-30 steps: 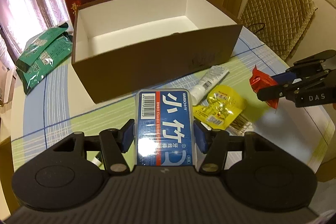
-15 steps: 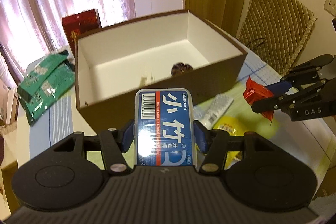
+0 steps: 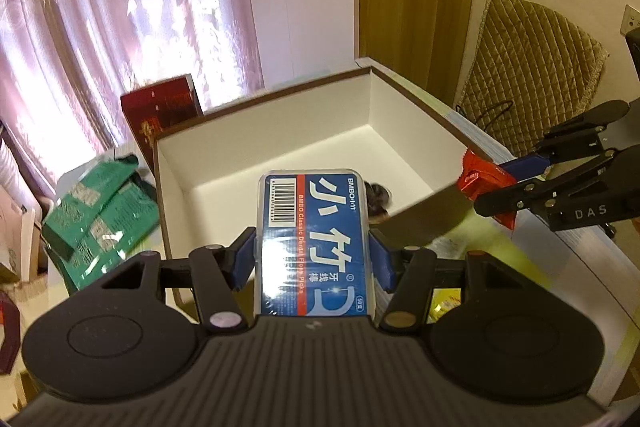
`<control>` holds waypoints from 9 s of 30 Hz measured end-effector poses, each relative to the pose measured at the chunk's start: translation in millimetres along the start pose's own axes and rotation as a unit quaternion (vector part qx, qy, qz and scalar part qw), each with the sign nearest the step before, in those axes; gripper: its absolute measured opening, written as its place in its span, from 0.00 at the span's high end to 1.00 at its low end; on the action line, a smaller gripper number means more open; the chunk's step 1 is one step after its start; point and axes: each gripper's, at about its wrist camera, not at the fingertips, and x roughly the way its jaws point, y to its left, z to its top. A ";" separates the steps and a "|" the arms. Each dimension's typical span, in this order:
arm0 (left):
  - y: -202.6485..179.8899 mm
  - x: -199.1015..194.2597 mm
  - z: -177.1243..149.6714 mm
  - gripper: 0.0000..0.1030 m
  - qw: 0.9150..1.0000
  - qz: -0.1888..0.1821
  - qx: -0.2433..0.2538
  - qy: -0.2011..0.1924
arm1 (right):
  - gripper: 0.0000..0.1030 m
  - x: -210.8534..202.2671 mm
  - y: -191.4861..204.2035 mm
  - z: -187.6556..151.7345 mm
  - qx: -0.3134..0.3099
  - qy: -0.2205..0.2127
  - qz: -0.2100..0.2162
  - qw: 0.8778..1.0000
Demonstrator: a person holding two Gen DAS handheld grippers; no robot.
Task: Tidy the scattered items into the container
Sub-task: 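Lift and carry the toothpick box and red packet with both grippers into the box, then open the right gripper releasing the red packet while the left releases the toothpick box, then move both grippers back from the box toward the items on the cloth, then grasp the green lip-balm tube with the left gripper while the right grasps the yellow packet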
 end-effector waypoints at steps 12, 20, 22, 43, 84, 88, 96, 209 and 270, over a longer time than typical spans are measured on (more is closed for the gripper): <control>28.4 27.0 35.7 0.48 1.000 0.007 0.021 -0.010 | 0.68 22.2 -21.6 51.3 -0.011 -0.021 -0.002 1.000; 45.8 55.8 58.8 0.48 0.999 0.003 0.032 -0.008 | 0.68 52.6 -37.5 79.8 -0.020 -0.012 -0.001 1.000; 49.9 65.1 62.2 0.48 0.999 0.000 0.034 -0.005 | 0.68 62.2 -42.4 83.7 -0.021 -0.007 -0.003 1.000; 95.4 176.5 61.4 0.48 0.996 -0.024 -0.011 0.080 | 0.68 173.9 -84.9 93.7 0.019 0.092 -0.010 0.996; 96.4 229.5 55.4 0.20 0.988 0.006 -0.007 0.153 | 0.07 213.9 -83.3 92.4 -0.009 0.149 -0.039 0.988; 89.0 223.2 59.8 0.18 0.988 0.004 -0.011 0.154 | 0.07 203.6 -79.5 90.1 -0.006 0.143 -0.041 0.989; 80.6 196.1 62.5 0.13 0.989 0.018 -0.016 0.147 | 0.07 178.4 -66.5 87.3 -0.001 0.133 -0.044 0.990; 19.5 9.2 -170.5 0.34 0.991 0.006 0.010 0.132 | 0.06 10.7 4.9 -150.0 0.212 0.073 -0.068 0.972; 49.1 22.1 -191.8 0.88 0.980 -0.052 -0.092 0.167 | 0.95 56.6 -54.2 -132.3 0.451 -0.014 0.176 0.875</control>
